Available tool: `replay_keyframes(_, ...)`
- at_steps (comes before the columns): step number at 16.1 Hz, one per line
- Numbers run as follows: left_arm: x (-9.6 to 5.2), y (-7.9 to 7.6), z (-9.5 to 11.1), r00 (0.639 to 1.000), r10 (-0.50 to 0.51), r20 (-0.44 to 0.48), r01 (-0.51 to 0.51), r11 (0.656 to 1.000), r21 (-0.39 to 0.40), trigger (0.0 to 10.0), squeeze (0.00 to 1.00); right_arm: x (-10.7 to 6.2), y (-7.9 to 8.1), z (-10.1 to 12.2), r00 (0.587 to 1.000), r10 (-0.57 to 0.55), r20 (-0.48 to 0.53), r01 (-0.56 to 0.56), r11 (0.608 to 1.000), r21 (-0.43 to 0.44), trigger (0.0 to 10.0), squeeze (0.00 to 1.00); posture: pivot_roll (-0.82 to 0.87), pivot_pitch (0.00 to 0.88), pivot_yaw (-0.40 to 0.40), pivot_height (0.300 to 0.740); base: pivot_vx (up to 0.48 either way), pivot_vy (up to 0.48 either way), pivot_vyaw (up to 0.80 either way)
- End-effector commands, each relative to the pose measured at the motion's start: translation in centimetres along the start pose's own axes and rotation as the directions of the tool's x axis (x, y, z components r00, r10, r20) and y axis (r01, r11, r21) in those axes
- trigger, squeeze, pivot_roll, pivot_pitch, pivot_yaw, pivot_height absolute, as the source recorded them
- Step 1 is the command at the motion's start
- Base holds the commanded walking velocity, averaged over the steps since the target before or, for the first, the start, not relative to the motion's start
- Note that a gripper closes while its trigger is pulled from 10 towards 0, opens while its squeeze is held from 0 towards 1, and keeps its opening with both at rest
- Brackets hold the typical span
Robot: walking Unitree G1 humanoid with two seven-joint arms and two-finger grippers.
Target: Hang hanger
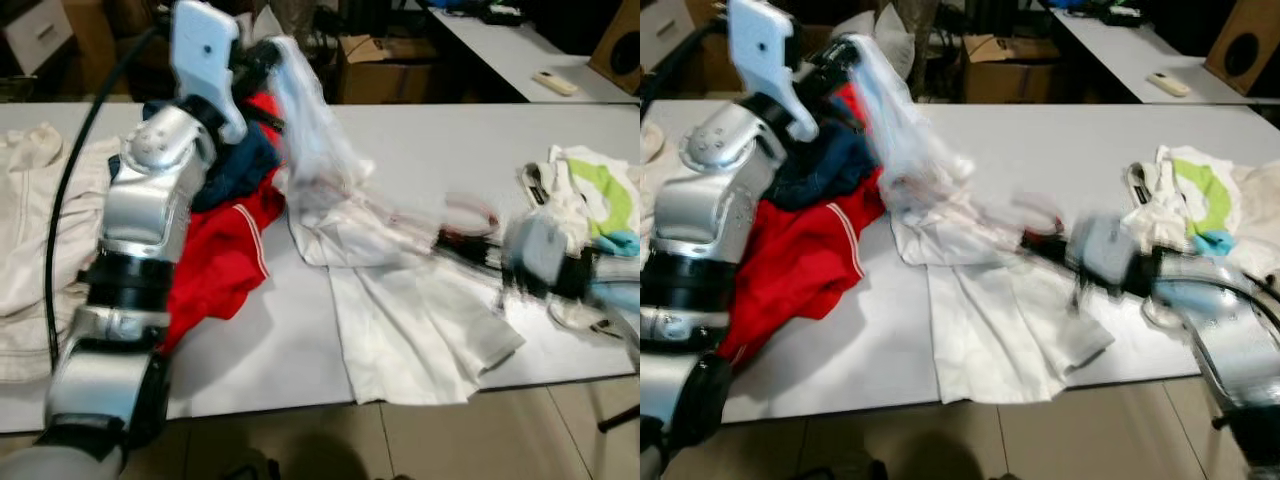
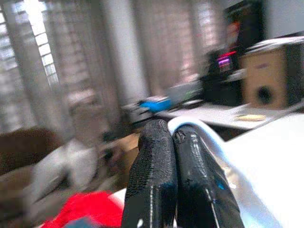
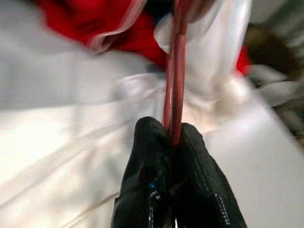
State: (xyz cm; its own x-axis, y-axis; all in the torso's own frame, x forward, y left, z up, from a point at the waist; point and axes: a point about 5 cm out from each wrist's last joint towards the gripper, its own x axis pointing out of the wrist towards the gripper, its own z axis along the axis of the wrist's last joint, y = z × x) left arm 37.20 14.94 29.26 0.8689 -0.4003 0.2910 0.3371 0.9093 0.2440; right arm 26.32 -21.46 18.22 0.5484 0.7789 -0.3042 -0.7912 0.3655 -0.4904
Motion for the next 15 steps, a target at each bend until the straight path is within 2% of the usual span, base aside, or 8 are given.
replay_keyframes(1,0.6,0.8,0.9,0.997,0.066,0.028,-0.067,0.997,0.033,10.0,0.00,-0.4,0.4,0.5,0.999,0.049,-0.006,-0.049,0.999,0.014,10.0,0.00,0.08,0.000,0.013,0.740,0.000,0.000,0.00)
replay_keyframes(4,1.3,1.2,-0.4,0.996,0.083,-0.035,-0.081,0.995,0.062,10.0,0.00,-3.8,0.7,2.7,0.998,0.060,-0.019,-0.059,0.996,0.073,10.0,0.00,0.07,0.000,0.033,0.740,0.000,0.000,0.00)
replay_keyframes(7,-0.4,1.6,-3.2,0.989,0.062,-0.136,-0.048,0.993,0.108,10.0,0.00,-6.2,0.5,4.6,0.999,0.034,0.007,-0.034,0.993,0.110,10.0,0.00,0.07,0.000,0.048,0.740,0.000,0.000,0.00)
replay_keyframes(8,-1.0,1.5,-3.6,0.989,0.038,-0.141,-0.026,0.996,0.085,10.0,0.00,-7.1,0.0,4.3,0.997,-0.015,-0.081,0.023,0.995,0.096,10.0,0.00,0.06,0.002,0.053,0.740,0.000,0.000,0.00)
replay_keyframes(10,-1.2,1.3,-3.2,0.993,-0.007,-0.121,0.010,1.000,0.027,10.0,0.00,-7.9,-0.2,4.0,0.990,-0.058,-0.131,0.071,0.992,0.103,10.0,0.00,0.06,0.005,0.054,0.740,0.000,0.000,0.00)
replay_keyframes(12,-1.6,1.5,-3.5,0.991,0.010,-0.136,0.002,0.996,0.085,10.0,0.00,-8.3,-0.2,3.4,0.978,-0.077,-0.194,0.099,0.990,0.103,10.0,0.00,0.06,0.006,0.057,0.740,0.000,0.000,0.00)
replay_keyframes(13,-1.6,1.0,-1.7,0.999,-0.032,-0.039,0.033,0.999,0.026,10.0,0.00,-8.0,-0.7,1.6,0.932,-0.159,-0.325,0.194,0.978,0.078,10.0,0.00,0.06,0.005,0.057,0.740,0.000,0.000,0.00)
replay_keyframes(15,-1.4,0.4,0.3,0.995,-0.086,0.051,0.087,0.996,-0.033,10.0,0.00,-7.0,-1.0,0.9,0.913,-0.219,-0.343,0.261,0.962,0.081,10.0,0.00,0.07,0.002,0.057,0.740,0.000,0.000,0.00)
